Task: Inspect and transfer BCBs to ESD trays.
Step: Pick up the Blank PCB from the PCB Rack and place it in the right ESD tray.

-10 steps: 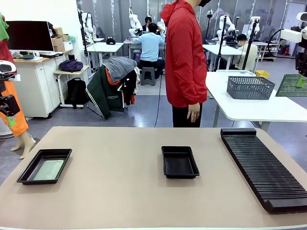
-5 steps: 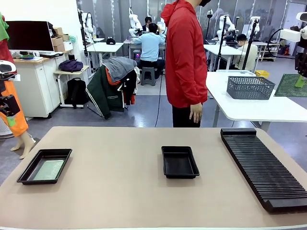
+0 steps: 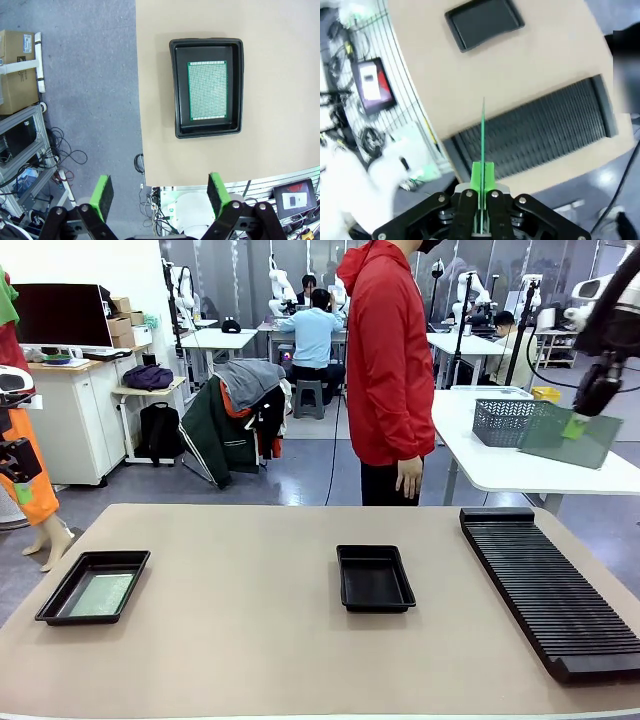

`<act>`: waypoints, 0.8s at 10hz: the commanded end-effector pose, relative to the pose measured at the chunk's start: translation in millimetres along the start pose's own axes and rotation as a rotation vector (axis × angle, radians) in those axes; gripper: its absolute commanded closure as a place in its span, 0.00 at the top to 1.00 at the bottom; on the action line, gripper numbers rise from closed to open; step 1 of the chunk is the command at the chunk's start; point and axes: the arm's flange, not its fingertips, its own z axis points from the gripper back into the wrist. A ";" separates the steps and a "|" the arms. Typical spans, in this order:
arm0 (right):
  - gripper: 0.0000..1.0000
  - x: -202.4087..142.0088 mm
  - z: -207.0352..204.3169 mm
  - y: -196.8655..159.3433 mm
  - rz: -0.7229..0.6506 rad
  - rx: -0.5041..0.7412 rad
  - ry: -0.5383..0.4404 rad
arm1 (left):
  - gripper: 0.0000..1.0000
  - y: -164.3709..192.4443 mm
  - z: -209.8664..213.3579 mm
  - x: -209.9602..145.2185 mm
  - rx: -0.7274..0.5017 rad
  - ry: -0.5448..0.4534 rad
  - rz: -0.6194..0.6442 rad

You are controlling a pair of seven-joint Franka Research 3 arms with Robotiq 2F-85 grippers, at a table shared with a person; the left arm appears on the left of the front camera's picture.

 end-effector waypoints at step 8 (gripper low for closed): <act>0.02 82.6 -145.2 59.0 -0.647 0.259 -0.325 | 1.00 1.2 -1.4 0.6 0.002 -0.004 0.000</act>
